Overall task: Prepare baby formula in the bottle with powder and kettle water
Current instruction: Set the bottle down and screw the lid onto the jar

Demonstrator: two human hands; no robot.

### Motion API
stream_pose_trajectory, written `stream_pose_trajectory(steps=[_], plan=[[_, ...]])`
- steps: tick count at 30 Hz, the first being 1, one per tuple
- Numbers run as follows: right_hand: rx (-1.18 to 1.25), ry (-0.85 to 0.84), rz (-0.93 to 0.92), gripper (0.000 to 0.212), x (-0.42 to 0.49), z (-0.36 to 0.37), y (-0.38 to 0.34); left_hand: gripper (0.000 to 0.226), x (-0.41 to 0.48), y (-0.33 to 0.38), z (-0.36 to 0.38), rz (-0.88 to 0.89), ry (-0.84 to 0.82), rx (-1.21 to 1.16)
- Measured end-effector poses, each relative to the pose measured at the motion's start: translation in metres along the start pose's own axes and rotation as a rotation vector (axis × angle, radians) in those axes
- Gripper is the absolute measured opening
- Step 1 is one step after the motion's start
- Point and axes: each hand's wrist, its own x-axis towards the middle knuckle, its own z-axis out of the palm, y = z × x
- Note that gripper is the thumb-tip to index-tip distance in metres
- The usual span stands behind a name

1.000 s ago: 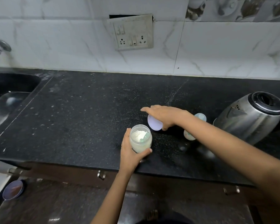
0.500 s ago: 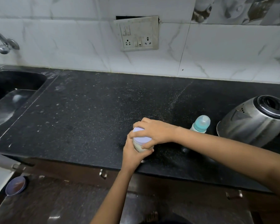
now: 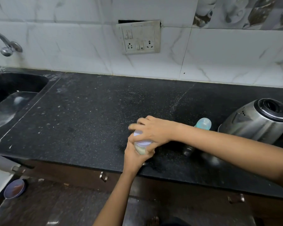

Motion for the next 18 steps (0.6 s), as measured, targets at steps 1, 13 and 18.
stream_pose_trajectory(steps=[1, 13, 18], plan=[[-0.010, -0.036, -0.059, 0.054, 0.002, 0.007, 0.006, 0.080, 0.000, 0.001, 0.000, 0.001, -0.001, -0.002], [0.281, 0.131, 0.668, 0.071, 0.013, 0.046, -0.035, 0.090, -0.002, 0.010, 0.010, -0.050, 0.072, -0.012], [1.149, 0.754, 1.116, 0.070, -0.019, 0.068, -0.066, 0.096, -0.003, 0.007, 0.005, 0.025, 0.049, 0.051]])
